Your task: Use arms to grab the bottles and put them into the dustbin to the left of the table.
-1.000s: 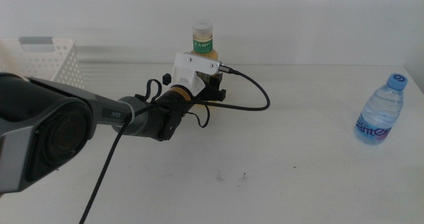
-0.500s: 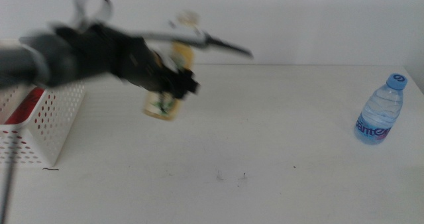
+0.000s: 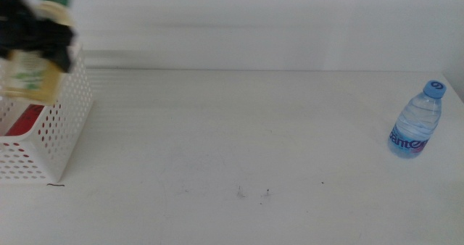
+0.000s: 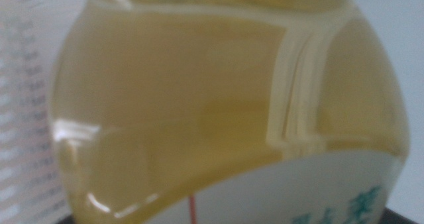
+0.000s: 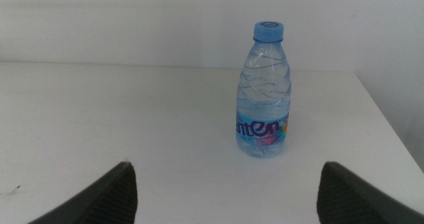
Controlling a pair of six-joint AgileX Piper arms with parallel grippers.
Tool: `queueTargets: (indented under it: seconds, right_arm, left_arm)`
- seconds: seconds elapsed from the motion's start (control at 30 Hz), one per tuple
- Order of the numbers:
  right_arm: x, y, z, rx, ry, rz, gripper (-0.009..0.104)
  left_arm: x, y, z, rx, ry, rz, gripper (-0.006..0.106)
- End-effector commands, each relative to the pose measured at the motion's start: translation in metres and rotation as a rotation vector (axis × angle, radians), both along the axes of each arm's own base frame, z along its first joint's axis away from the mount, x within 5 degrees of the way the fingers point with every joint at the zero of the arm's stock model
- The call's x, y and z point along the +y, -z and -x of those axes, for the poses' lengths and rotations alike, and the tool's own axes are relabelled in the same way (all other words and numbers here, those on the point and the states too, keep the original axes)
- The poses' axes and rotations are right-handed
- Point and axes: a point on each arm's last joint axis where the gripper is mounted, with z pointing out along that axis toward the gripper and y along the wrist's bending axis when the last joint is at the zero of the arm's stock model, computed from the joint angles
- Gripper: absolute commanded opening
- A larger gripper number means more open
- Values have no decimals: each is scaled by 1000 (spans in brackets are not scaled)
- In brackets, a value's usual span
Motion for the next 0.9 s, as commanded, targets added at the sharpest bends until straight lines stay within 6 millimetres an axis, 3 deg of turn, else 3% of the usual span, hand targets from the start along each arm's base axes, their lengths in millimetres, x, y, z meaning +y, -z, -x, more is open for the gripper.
queueTargets:
  seconds: [0.0,0.13,0.23,0.53,0.7,0.87]
  right_arm:
    - [0,0,0,-9,2,8,90]
    - [0,0,0,-9,2,8,90]
    - [0,0,0,-9,2,8,90]
    - [0,0,0,-9,2,8,90]
    - [0,0,0,-9,2,8,90]
    - [0,0,0,-9,2,8,90]
  left_arm:
    - [26,-16,5,-50,-64,-33,-2]
    - [61,-11,7,-42,-140,-44,-2]
    - [75,4,-1,-31,-128,-66,-2]
    - [82,57,-26,87,-92,-41,0]
    - [81,72,-29,139,-62,-20,17]
    - [79,81,-32,161,-19,-9,52]
